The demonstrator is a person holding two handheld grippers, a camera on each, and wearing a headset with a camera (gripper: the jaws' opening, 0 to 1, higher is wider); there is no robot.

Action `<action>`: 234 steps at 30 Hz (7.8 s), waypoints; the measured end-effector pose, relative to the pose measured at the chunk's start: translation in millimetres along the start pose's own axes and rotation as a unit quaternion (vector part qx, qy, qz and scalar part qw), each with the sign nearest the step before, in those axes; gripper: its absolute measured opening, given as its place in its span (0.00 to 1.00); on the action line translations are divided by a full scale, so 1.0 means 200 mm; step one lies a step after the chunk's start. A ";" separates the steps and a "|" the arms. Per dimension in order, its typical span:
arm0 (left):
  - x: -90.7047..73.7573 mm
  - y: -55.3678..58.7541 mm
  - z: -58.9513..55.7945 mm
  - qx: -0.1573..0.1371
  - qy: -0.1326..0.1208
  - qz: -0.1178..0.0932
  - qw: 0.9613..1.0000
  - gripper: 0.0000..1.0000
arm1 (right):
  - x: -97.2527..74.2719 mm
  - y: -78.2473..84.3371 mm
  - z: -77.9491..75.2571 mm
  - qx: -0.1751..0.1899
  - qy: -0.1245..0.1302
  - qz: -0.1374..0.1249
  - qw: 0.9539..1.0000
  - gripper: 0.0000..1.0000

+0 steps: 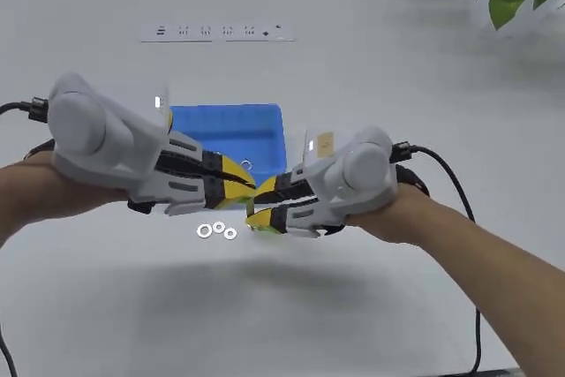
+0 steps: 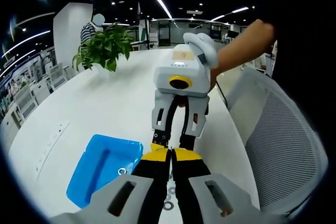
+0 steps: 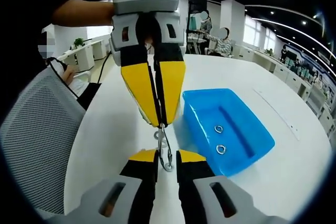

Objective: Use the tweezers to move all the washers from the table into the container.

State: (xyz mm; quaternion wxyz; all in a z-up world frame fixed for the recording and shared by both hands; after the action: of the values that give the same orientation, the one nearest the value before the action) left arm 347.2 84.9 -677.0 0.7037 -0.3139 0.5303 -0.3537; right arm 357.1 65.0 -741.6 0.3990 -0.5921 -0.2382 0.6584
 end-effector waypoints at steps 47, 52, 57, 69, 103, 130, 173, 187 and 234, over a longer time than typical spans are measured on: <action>-0.11 0.02 -0.01 -0.075 -0.047 -0.008 0.996 0.52 | -0.07 -0.05 0.02 -0.029 0.004 0.004 1.000 0.08; -0.14 0.03 -0.03 -0.088 -0.059 -0.014 0.994 0.62 | -0.12 -0.10 0.00 -0.035 0.004 -0.003 0.999 0.08; -0.16 0.04 -0.06 -0.098 -0.066 -0.014 0.993 0.71 | -0.16 -0.15 -0.02 -0.043 0.006 -0.008 0.999 0.08; -0.22 0.04 -0.09 -0.128 -0.119 -0.028 0.984 0.93 | -0.22 -0.27 -0.06 -0.055 -0.008 -0.011 0.998 0.08; -0.30 0.10 0.00 -0.143 -0.161 -0.027 0.976 0.99 | 0.01 -0.35 -0.30 -0.070 -0.005 -0.019 0.997 0.09; -0.27 0.15 0.25 -0.119 -0.147 -0.030 0.982 0.81 | 0.20 -0.25 -0.36 -0.041 -0.013 0.005 0.999 0.09; -0.10 0.18 0.40 -0.039 -0.099 0.008 0.994 0.07 | 0.18 -0.22 -0.35 -0.046 -0.020 0.015 0.999 0.11; -0.13 0.14 0.39 -0.036 -0.104 0.008 0.994 0.06 | 0.14 -0.27 -0.33 -0.043 -0.018 0.006 0.999 0.16; -0.28 -0.10 0.20 -0.015 -0.106 0.001 0.994 0.06 | -0.27 -0.15 -0.16 0.021 0.067 -0.004 0.998 0.55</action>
State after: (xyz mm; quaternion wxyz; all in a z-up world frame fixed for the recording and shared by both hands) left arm 372.6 123.9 -622.0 0.7515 -0.3601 0.4578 -0.3097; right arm 394.1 32.6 -692.2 0.4285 -0.6258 -0.1994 0.6204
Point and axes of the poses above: the centre of the closed fingertips' face, and the gripper's own axes: x roughly forward along the fingers, z roughly to its left, y roughly out of its underside, the point moved 3 cm from there along -x, roughly backward along the fingers, and after that the axes turned 15 degrees about x, right-handed, at the moved point
